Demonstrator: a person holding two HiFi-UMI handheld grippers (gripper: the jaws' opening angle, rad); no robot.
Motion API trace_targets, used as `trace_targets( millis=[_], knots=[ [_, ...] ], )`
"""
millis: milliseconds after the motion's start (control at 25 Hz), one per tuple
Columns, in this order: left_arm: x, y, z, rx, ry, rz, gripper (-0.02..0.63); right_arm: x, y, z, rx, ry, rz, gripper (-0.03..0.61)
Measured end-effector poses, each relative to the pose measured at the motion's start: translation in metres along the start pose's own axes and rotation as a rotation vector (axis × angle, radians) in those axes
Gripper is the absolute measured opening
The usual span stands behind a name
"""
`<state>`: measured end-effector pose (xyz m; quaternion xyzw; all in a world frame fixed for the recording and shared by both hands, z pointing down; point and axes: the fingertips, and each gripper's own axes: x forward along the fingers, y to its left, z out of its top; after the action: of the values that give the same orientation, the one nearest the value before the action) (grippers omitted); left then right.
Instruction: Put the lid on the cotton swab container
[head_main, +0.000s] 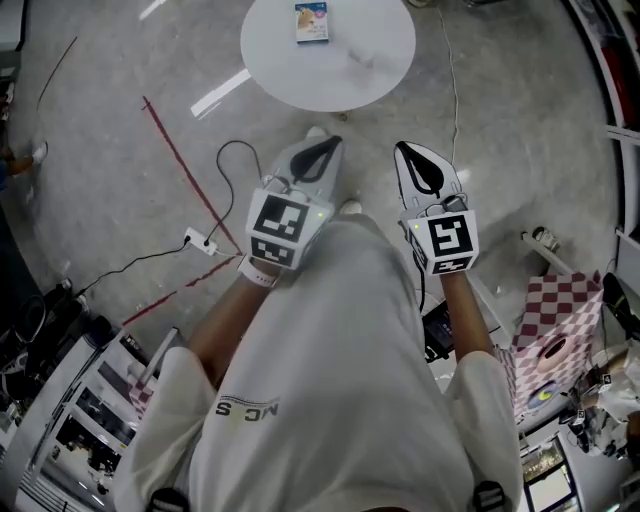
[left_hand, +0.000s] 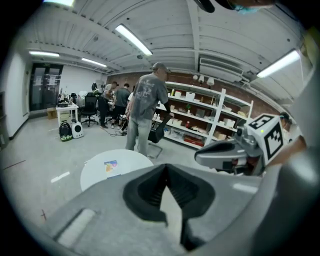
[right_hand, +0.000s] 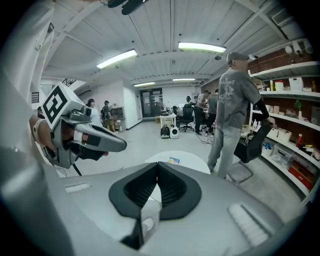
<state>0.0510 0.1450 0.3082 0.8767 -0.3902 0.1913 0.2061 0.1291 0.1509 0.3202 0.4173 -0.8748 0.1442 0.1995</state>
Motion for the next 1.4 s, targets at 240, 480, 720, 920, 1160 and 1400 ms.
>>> trace_targets(
  millis=[240,480,720,920,1160,1400],
  knots=[
    [0.041,0.078,0.04,0.005,0.012,-0.054,0.0,0.084,-0.036,0.045,0.017,0.03,-0.022,0.0],
    [0.067,0.145,0.068,-0.02,0.001,-0.076,0.0,0.144,-0.054,0.083,-0.061,0.066,-0.037,0.0],
    [0.082,0.168,0.076,-0.037,0.01,-0.065,0.0,0.172,-0.067,0.083,-0.06,0.101,-0.011,0.0],
    [0.103,0.178,0.066,-0.05,0.04,-0.054,0.0,0.198,-0.079,0.058,-0.096,0.153,0.001,0.0],
    [0.128,0.19,0.041,-0.073,0.075,-0.052,0.0,0.227,-0.087,0.035,-0.109,0.161,0.027,0.0],
    [0.166,0.19,0.009,-0.097,0.114,-0.069,0.0,0.253,-0.097,0.013,-0.122,0.177,0.024,0.0]
  ],
)
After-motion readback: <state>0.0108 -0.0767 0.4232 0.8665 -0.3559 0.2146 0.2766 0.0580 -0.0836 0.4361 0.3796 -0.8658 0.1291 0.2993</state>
